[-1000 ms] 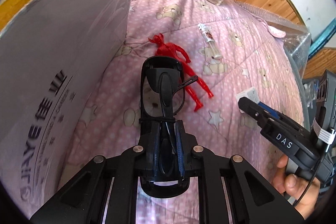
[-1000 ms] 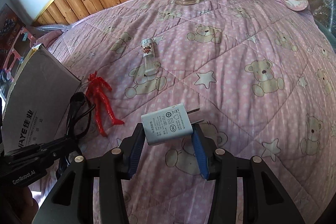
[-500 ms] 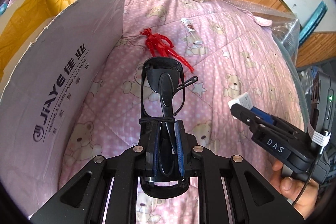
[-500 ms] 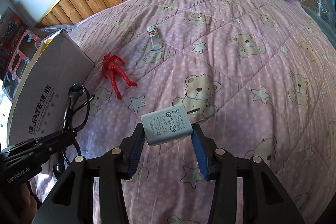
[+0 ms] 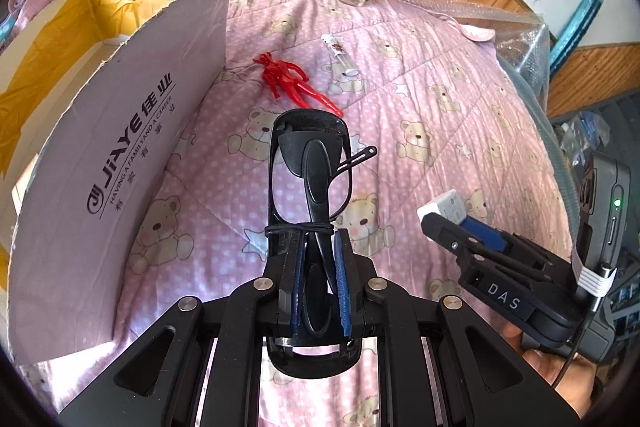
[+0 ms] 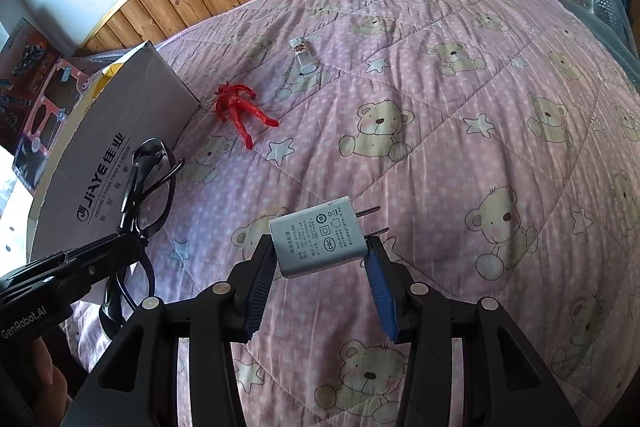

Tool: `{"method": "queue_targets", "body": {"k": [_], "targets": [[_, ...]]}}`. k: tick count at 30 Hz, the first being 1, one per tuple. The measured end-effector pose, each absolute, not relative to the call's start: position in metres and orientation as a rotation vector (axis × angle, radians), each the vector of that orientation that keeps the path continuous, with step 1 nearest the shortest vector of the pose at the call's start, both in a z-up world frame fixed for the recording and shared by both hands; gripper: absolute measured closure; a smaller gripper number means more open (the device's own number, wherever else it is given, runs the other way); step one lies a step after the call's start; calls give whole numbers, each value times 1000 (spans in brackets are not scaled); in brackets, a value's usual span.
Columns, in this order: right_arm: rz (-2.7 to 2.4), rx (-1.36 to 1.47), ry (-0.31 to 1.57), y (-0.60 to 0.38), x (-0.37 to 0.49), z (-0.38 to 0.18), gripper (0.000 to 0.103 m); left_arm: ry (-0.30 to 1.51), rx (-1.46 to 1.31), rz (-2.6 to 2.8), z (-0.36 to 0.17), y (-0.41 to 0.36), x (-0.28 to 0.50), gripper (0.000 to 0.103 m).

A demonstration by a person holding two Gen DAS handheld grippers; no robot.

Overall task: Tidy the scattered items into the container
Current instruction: 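Lift the glasses in the left tool and charger in the right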

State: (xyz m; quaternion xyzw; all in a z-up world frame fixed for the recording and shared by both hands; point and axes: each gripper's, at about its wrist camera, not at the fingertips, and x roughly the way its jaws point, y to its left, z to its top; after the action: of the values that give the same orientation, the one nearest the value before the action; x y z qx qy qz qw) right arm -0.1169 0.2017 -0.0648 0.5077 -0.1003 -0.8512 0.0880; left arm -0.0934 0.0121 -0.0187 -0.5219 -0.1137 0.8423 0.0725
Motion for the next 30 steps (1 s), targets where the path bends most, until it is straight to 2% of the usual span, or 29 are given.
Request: {"method": "queue_targets", "body": {"k": [14,30], "targets": [[-2557,1479,-313,196,-77,-52,56,-336,-1512,2528,-3,11,-59,88],[-2619,1455,-209,182,-45,-43,56,-340,-1507,2482,-8,9,-25,88]]}}
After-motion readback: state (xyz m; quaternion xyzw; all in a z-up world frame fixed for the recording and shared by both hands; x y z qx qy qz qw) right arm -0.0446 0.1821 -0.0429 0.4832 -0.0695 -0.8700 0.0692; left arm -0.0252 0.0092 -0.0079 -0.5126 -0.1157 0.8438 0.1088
